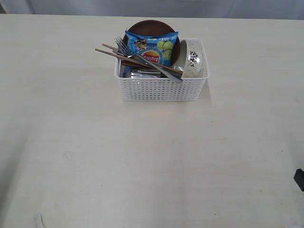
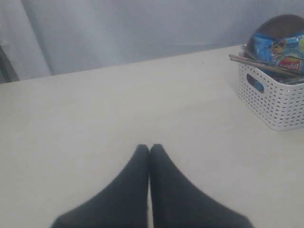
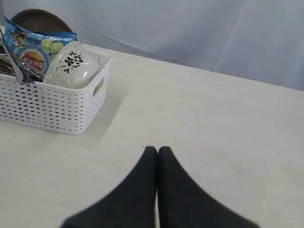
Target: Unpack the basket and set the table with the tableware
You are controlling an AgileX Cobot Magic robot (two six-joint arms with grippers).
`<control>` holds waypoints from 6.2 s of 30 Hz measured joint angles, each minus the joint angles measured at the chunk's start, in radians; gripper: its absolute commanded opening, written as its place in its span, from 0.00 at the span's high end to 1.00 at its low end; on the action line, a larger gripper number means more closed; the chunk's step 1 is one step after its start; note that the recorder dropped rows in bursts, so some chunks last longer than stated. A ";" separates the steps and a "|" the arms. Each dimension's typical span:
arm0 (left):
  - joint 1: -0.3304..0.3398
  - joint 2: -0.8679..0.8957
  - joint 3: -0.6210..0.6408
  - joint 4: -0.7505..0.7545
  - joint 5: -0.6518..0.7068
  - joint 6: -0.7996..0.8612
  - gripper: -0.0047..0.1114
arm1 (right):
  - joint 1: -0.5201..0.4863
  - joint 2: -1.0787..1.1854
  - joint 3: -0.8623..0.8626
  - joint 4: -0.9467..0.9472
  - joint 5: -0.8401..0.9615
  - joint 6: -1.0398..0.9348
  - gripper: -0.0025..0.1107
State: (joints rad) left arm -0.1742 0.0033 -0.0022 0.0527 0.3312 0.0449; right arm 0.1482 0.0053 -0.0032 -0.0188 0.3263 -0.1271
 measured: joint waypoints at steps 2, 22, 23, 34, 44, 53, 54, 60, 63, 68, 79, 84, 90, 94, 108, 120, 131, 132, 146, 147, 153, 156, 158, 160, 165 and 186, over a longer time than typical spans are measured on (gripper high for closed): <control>0.000 0.000 0.000 0.000 0.000 0.000 0.96 | 0.000 0.000 0.000 0.000 -0.028 -0.008 0.98; 0.000 0.000 0.000 0.000 0.000 0.000 0.96 | 0.000 0.000 -0.010 0.019 -0.916 0.230 0.98; 0.000 0.000 0.000 0.000 0.000 0.000 0.96 | 0.000 0.000 -0.022 0.026 -0.892 0.266 0.98; 0.000 0.000 0.000 0.000 0.000 0.000 0.96 | 0.000 0.264 -0.397 0.033 -0.342 0.370 0.79; 0.000 0.000 0.000 0.000 0.000 0.000 0.96 | 0.019 0.764 -0.883 0.107 0.251 0.223 0.53; 0.000 0.000 0.000 0.000 0.000 0.000 0.96 | 0.186 1.162 -1.269 0.240 0.558 0.009 0.53; 0.000 0.000 0.000 0.000 0.000 0.000 0.96 | 0.218 1.193 -1.291 0.242 0.564 -0.006 0.53; 0.000 0.000 0.000 0.000 0.000 0.000 0.96 | 0.379 1.414 -1.396 0.238 0.586 -0.033 0.53; 0.000 0.000 0.000 0.000 0.000 0.000 0.96 | 0.426 1.534 -1.435 0.224 0.593 -0.022 0.53; 0.000 0.000 0.000 0.000 0.000 0.000 0.96 | 0.459 1.727 -1.497 0.207 0.597 -0.018 0.53; 0.000 0.000 0.000 0.000 0.000 0.000 0.96 | 0.463 2.016 -1.609 0.121 0.546 -0.018 0.53; 0.000 0.000 0.000 0.000 0.000 0.000 0.96 | 0.463 2.054 -1.610 0.068 0.458 -0.018 0.53; 0.000 0.000 0.000 0.000 0.000 0.000 0.96 | 0.463 2.096 -1.610 0.049 0.450 -0.018 0.79; 0.000 0.000 0.000 0.000 0.000 0.000 0.96 | 0.463 2.097 -1.610 0.048 0.450 -0.021 0.98; 0.000 0.000 0.000 0.000 0.000 0.000 0.96 | 0.471 2.095 -1.809 0.048 0.744 0.004 0.98; 0.000 0.000 0.000 0.000 0.000 0.000 0.96 | 0.561 1.956 -1.815 0.040 0.711 0.218 0.98; 0.000 0.000 0.000 0.000 0.000 0.000 0.96 | 0.812 1.953 -1.527 0.047 0.335 0.685 0.98; 0.000 0.000 0.000 0.000 0.000 0.000 0.96 | 0.829 1.960 -1.511 0.047 0.304 0.711 0.98; 0.000 0.000 0.000 0.000 0.000 0.000 0.96 | 0.903 2.135 -1.483 -0.029 0.276 1.014 0.98; 0.000 0.000 0.000 0.000 0.000 0.000 0.96 | 0.903 2.139 -1.483 -0.056 0.298 1.037 0.98; 0.000 0.000 0.000 0.000 0.000 0.000 0.96 | 0.903 2.148 -1.483 -0.231 0.434 1.186 0.98; 0.000 0.000 0.000 0.000 0.000 0.000 0.96 | 0.903 2.148 -1.480 -0.262 0.454 1.219 0.98; 0.000 0.000 0.000 0.000 0.000 0.000 0.96 | 0.903 2.148 -1.481 -0.264 0.454 1.229 0.98; 0.000 0.000 0.000 0.000 0.000 0.000 0.96 | 0.903 2.148 -1.481 -0.256 0.446 1.231 0.98; 0.000 0.000 0.000 0.000 0.000 0.000 0.96 | 0.903 2.148 -1.480 -0.219 0.414 1.227 0.98; 0.000 0.000 0.000 0.000 0.000 0.000 0.96 | 0.903 2.167 -1.482 -0.181 0.425 1.160 0.58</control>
State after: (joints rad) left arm -0.1742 0.0033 -0.0022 0.0527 0.3312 0.0449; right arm 1.0515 2.1722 -1.4851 -0.1998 0.7511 1.0332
